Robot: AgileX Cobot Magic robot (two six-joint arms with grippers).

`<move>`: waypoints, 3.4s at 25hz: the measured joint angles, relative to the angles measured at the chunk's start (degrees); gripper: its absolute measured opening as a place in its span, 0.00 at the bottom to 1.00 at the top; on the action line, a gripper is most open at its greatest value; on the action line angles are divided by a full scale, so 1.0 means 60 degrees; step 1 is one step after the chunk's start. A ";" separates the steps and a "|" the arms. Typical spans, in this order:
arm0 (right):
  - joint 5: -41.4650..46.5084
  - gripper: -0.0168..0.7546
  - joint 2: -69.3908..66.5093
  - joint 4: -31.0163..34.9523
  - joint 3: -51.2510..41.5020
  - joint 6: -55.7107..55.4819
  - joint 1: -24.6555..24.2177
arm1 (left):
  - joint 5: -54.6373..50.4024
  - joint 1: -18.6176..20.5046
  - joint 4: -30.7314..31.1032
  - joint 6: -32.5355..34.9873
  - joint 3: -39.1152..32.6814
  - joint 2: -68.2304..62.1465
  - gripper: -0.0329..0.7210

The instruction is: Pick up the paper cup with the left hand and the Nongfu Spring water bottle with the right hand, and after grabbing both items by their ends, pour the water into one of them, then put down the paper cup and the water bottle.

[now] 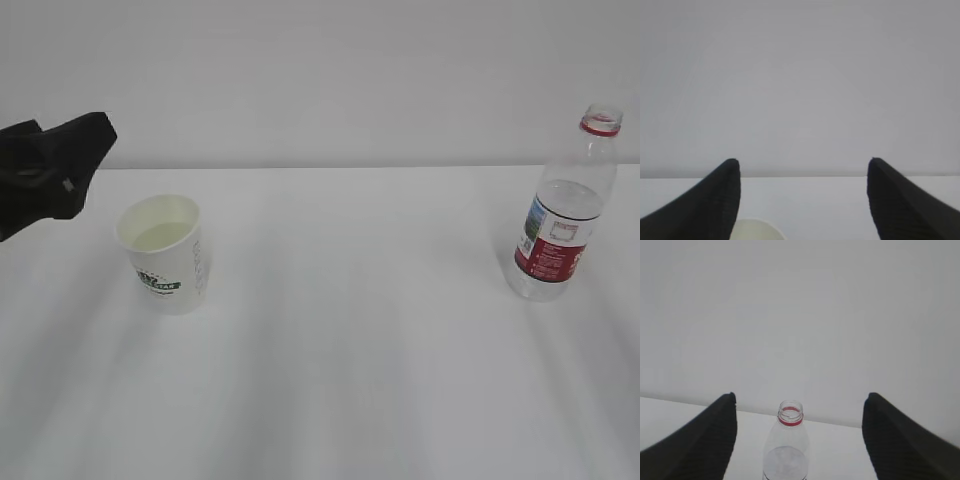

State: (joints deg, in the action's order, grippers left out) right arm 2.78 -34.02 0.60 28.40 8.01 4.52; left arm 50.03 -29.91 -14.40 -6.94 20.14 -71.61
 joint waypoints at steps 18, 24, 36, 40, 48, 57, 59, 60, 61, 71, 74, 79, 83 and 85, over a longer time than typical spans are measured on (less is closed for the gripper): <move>0.1084 0.79 0.0304 0.0000 0.1586 -0.0016 0.0000 | -0.2614 0.0000 0.0491 0.0412 0.1804 0.1512 0.81; 0.2188 0.78 0.0304 0.0000 0.2131 -0.0016 0.0000 | -0.3796 0.0000 0.1346 0.0477 0.2222 0.1858 0.81; 0.3270 0.78 0.0304 0.0000 0.2991 -0.0023 0.0000 | -0.5562 0.0000 0.1470 0.1537 0.2222 0.3261 0.79; 0.3545 0.78 0.0304 0.0000 0.3377 -0.0023 0.0000 | -0.5681 0.0000 0.1470 0.1725 0.2222 0.3779 0.77; 0.4574 0.78 0.0318 0.0000 0.4251 -0.0023 0.0000 | -0.7196 0.0000 0.1886 0.1794 0.2222 0.4679 0.76; 0.5771 0.78 0.0654 0.0000 0.4661 -0.0023 0.0000 | -1.0192 0.0000 0.2593 0.1794 0.3025 0.5243 0.75; 0.5974 0.78 0.0890 0.0000 0.4661 -0.0023 0.0000 | -1.1141 0.0000 0.2773 0.1794 0.3536 0.5243 0.75; 0.6061 0.78 0.1057 0.0000 0.4661 -0.0023 0.0000 | -1.1536 0.0000 0.2802 0.1794 0.3740 0.5243 0.75; 0.6174 0.78 0.1179 0.0000 0.4676 -0.0023 0.0000 | -1.1971 0.0000 0.2825 0.1794 0.3968 0.5243 0.75; 0.8182 0.78 0.2797 -0.0442 0.4676 -0.0023 0.0000 | -1.5393 0.0000 0.2982 0.1794 0.5114 0.5272 0.68; 0.8818 0.78 0.3271 -0.0608 0.4699 -0.0038 0.0000 | -1.6225 0.0000 0.3089 0.1803 0.5310 0.5272 0.65; 0.9825 0.78 0.3789 -0.0669 0.4753 -0.0166 0.0000 | -1.7212 0.0000 0.3106 0.1817 0.5325 0.5314 0.65; 1.0639 0.78 0.4036 -0.0669 0.4768 -0.1063 0.0000 | -1.7947 0.0000 0.3106 0.1817 0.5325 0.5546 0.65; 1.0863 0.78 0.4230 -0.0669 0.4768 -0.1264 0.0000 | -1.8069 0.0000 0.3106 0.1817 0.5325 0.5788 0.65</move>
State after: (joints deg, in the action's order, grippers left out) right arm 67.96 -8.64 -3.42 57.01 0.42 4.52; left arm -58.38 -29.91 4.24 3.96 52.08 -36.89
